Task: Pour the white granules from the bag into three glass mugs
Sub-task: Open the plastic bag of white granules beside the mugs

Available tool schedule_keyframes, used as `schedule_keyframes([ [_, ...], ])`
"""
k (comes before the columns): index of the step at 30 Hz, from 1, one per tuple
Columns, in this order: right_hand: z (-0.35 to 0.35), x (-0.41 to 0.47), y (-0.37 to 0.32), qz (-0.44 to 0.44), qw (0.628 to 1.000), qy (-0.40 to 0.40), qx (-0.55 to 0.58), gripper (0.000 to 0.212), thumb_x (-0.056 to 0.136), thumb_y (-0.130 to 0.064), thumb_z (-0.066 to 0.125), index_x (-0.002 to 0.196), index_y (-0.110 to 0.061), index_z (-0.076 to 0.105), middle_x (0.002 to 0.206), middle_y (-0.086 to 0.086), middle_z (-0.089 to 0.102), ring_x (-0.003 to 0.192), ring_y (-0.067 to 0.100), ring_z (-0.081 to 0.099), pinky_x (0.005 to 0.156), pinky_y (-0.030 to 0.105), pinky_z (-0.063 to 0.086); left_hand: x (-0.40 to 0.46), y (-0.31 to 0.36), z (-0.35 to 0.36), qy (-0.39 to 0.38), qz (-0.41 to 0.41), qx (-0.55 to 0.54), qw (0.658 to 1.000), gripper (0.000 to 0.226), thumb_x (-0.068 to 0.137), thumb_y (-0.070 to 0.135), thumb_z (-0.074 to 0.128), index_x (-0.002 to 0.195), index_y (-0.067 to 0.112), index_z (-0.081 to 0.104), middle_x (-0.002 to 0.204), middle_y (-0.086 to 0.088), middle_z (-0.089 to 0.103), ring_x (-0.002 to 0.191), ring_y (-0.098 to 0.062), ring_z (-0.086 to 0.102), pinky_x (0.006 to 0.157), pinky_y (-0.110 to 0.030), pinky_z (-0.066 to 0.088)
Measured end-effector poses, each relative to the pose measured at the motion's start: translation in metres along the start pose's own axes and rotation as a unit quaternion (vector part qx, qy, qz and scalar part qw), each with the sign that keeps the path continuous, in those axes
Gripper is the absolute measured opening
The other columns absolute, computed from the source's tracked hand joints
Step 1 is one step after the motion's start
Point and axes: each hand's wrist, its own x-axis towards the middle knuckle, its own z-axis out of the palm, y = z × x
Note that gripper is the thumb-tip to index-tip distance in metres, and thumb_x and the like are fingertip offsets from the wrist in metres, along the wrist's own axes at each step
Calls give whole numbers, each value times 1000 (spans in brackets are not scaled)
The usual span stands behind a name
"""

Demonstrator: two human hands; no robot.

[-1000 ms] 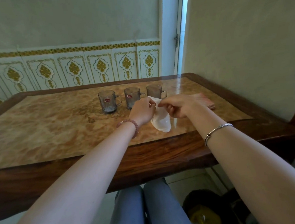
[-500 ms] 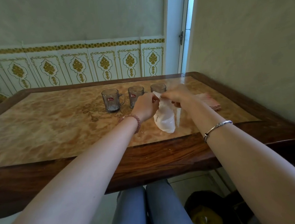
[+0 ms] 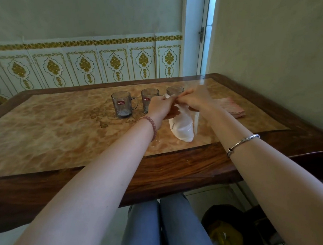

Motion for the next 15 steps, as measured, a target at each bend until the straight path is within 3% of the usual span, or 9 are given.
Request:
schedule_keyframes([
  [5, 3, 5, -2, 27, 1000, -9, 1, 12, 77, -20, 80, 87, -17, 76, 84, -3, 66, 83, 9, 60, 84, 28, 55, 5, -1, -2, 6, -16, -9, 1000, 26, 93, 17, 57, 101, -6, 66, 71, -13, 66, 49, -16, 62, 52, -23, 55],
  [8, 4, 4, -2, 43, 999, -19, 16, 15, 78, -16, 79, 93, -13, 76, 83, 0, 66, 74, 7, 58, 70, 21, 53, 6, -3, -5, 13, -11, -4, 1000, 20, 91, 11, 59, 100, -5, 66, 78, -17, 66, 51, -17, 62, 52, -23, 55],
  [11, 3, 0, -2, 58, 997, -24, 46, 13, 80, -14, 77, 93, -12, 76, 76, -2, 64, 67, 5, 55, 55, 15, 48, 4, -3, -6, 9, 0, 0, 1000, 12, 92, 9, 58, 86, 0, 64, 77, -15, 66, 54, -17, 61, 51, -21, 54],
  [15, 4, -1, -2, 88, 993, -1, 73, 7, 80, -13, 73, 86, -11, 71, 77, 8, 61, 66, 13, 55, 64, 28, 48, -1, -1, -8, 15, 15, 19, 1000, 13, 95, 8, 53, 88, 3, 63, 73, -11, 65, 54, -15, 60, 43, -16, 49],
])
